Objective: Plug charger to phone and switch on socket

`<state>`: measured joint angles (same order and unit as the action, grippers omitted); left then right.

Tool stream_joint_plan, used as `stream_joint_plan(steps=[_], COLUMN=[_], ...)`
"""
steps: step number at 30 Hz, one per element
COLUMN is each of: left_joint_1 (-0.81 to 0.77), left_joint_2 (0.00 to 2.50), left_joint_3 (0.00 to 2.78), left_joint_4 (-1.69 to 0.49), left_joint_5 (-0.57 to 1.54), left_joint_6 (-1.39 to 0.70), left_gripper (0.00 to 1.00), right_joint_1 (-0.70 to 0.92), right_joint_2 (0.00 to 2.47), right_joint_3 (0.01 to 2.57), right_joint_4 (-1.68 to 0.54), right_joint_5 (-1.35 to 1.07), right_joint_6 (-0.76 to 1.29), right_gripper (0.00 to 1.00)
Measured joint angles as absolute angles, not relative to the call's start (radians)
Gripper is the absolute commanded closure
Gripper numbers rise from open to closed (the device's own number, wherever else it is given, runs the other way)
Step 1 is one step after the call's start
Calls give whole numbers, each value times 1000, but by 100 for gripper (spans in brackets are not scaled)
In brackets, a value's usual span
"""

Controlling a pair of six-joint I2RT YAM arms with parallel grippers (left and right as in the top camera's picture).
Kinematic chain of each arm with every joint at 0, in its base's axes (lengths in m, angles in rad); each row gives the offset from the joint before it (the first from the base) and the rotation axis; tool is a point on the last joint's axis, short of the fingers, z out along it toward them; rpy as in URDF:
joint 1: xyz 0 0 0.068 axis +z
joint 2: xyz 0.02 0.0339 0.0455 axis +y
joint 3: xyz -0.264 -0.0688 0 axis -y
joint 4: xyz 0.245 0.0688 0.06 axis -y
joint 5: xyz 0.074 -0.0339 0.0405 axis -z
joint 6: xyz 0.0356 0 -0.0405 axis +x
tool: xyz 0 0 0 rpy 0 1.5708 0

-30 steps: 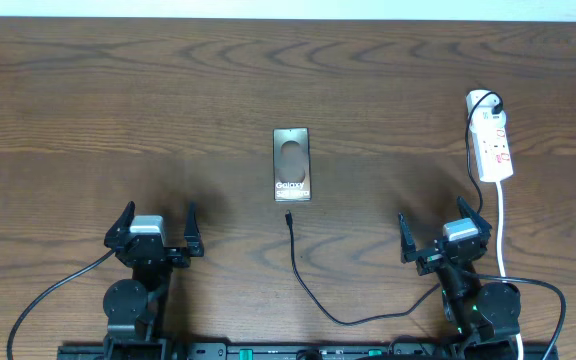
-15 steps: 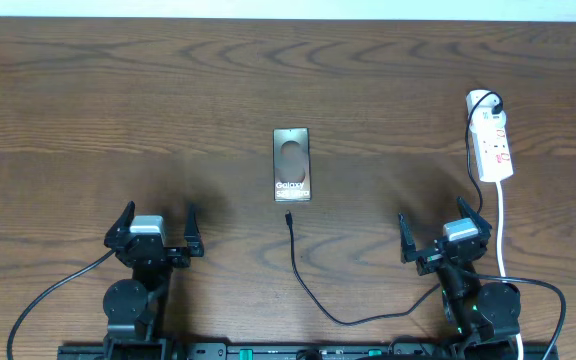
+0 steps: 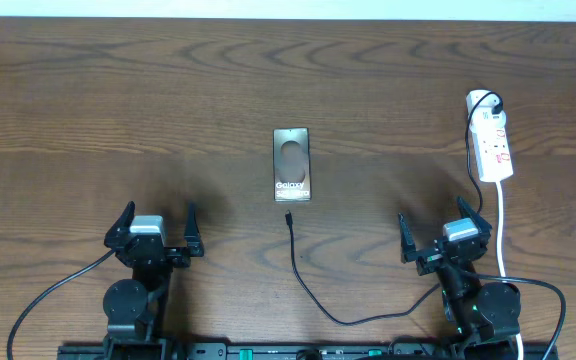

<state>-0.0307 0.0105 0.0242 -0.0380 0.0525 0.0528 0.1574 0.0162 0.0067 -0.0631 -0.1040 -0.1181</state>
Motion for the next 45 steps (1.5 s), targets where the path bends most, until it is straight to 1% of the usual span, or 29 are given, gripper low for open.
stream_joint_plan(steps=[28,30,32,37,41,45], left_joint_1=[-31,-31,-31,-31,-31,-31], left_joint_2=[11,11,15,77,224,458], left_joint_3=[32,64,119,336,546,772], left_joint_4=[-53,-121,-243,-494,-661,-855], left_joint_5=[53,52,54,98,185,296], left_joint_6=[47,32,-3,-67,-110,-128], left_gripper=[0,0,0,0,0,0], right_joint_1=[157,157,157,157,157,157], right_joint_2=[16,16,16,16,15,12], right_joint_3=[7,7,7,7,7,7], right_joint_4=[-64,-63,-64,-63,-63,-64], right_joint_5=[-104,-104,-104,-104,-104,-104], right_joint_6=[-118,-118,-118,-118,-118,-118], right_gripper=[1,1,1,1,1,1])
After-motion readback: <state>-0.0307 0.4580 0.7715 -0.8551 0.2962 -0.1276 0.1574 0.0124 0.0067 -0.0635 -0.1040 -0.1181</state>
